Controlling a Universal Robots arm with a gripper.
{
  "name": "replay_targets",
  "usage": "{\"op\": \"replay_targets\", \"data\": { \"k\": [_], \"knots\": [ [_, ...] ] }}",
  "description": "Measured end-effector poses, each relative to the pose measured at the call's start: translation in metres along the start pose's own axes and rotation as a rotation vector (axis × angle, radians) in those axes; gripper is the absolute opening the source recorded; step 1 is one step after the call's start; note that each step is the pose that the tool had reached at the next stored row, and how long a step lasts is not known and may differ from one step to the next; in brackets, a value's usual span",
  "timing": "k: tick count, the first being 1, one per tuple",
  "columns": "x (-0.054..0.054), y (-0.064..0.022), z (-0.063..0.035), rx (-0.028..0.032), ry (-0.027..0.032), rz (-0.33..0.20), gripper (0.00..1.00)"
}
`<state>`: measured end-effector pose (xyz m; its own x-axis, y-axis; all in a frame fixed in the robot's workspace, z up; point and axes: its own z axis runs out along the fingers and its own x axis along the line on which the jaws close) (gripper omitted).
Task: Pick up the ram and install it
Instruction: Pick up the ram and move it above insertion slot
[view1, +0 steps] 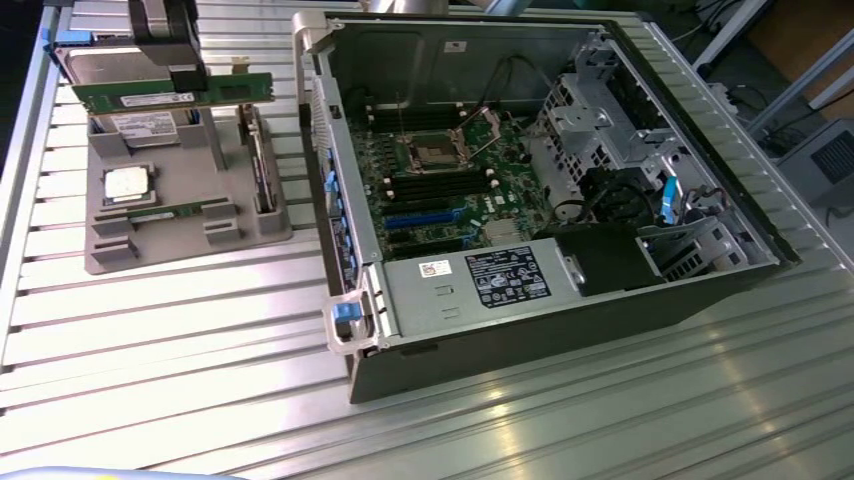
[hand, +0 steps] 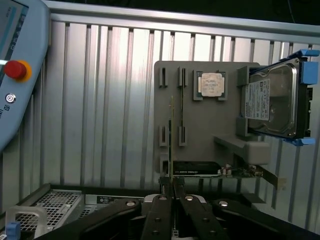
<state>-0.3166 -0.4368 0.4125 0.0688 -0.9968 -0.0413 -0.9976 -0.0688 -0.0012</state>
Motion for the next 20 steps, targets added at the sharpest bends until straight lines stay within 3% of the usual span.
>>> {"op": "replay_targets", "data": {
  "k": [7, 20],
  "knots": [
    [0.001, -0.0092, -0.0001, -0.0001, 0.0001, 0.0, 0.12],
    [0.001, -0.0186, 0.0, 0.0, 0.0, 0.0, 0.12]
  ]
}}
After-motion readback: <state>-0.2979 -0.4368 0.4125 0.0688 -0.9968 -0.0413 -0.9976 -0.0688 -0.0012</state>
